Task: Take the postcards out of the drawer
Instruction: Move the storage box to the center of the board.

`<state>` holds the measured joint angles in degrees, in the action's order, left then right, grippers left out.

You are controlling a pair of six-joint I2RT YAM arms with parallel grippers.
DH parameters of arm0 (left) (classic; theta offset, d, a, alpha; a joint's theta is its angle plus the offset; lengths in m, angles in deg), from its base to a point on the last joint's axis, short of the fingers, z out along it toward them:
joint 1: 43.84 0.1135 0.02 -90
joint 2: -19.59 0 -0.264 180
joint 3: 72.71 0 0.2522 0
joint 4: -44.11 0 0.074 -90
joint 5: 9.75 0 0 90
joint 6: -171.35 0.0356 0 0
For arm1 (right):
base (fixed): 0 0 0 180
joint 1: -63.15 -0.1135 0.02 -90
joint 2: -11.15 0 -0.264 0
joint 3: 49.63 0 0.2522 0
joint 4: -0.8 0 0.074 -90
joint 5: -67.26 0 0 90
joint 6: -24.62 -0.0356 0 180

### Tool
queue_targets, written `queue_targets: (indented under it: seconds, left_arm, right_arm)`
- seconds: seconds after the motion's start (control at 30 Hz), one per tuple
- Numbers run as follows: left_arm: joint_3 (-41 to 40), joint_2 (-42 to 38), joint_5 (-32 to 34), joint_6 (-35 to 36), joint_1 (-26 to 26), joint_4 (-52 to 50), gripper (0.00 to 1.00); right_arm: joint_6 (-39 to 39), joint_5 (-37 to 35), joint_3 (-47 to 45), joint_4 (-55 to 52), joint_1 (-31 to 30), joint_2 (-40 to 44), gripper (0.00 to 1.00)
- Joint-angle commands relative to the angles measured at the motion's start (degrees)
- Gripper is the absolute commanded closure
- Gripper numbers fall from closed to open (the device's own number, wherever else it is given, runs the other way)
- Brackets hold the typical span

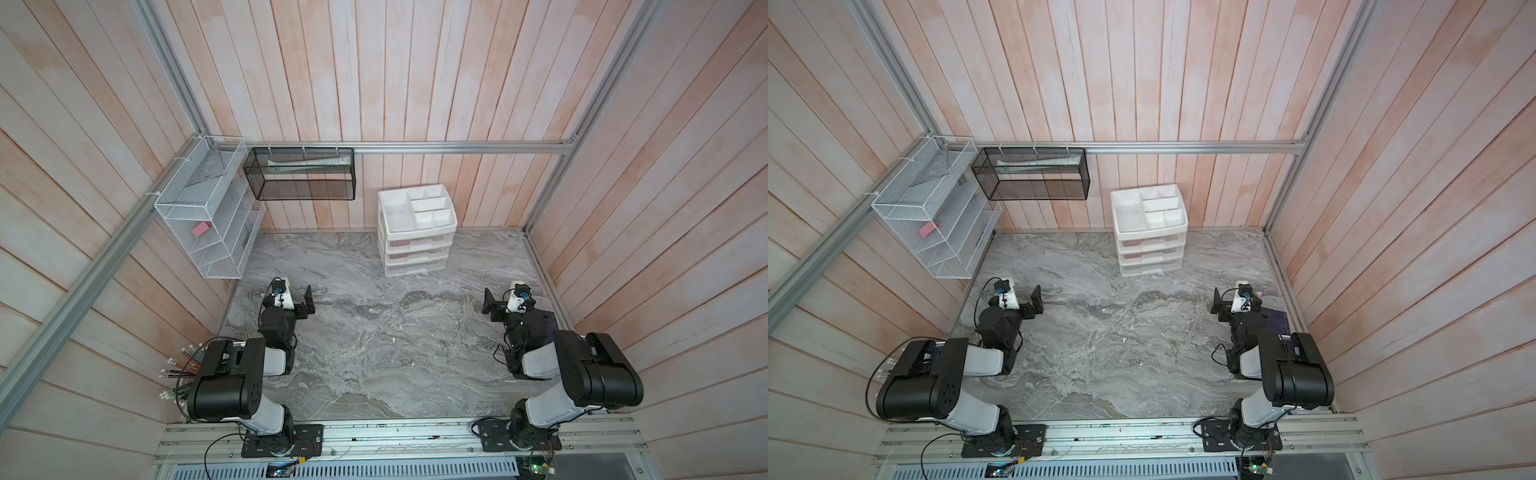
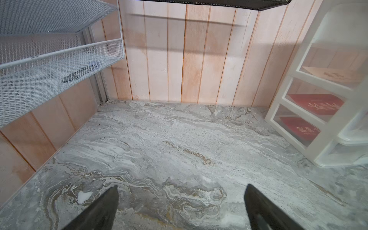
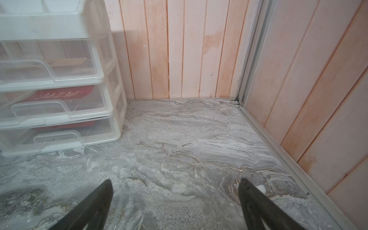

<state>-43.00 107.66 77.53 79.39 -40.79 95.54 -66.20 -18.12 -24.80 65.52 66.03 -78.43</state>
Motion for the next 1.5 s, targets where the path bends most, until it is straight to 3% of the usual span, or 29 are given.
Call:
queue_targets:
  seconds: [0.0, 0.83, 1.0, 1.17, 1.27, 1.47]
  left_arm:
    - [-0.34, 0.54, 0.35, -0.41, 0.03, 0.73, 0.0]
    - [-0.36, 0.61, 0.35, -0.36, 0.03, 0.73, 0.0]
    - [-0.56, -2.7, -0.79, 0.31, 0.03, -1.5, 0.0]
    - [3.25, -13.34, 1.68, -0.61, -0.72, -16.33, 0.0]
    - [6.52, -19.91, 5.36, -5.92, -2.39, -25.23, 0.0]
    - [16.66, -26.13, 6.72, -9.73, -7.62, -37.34, 0.0]
  right_arm:
    - [0.29, 0.39, -0.35, 1.47, -0.07, -0.04, 0.02]
    - [0.37, 0.48, -0.27, 1.16, -0.07, -0.04, 0.02]
    - [-1.36, -5.65, -3.62, 5.8, -0.46, 2.36, 0.02]
    - [-1.43, -7.7, 0.59, -9.35, -0.98, 11.33, 0.02]
    - [-2.79, -8.32, 4.03, -17.01, -1.21, 16.34, 0.02]
    - [-7.81, -3.54, 16.19, -33.29, -1.29, 22.9, 0.02]
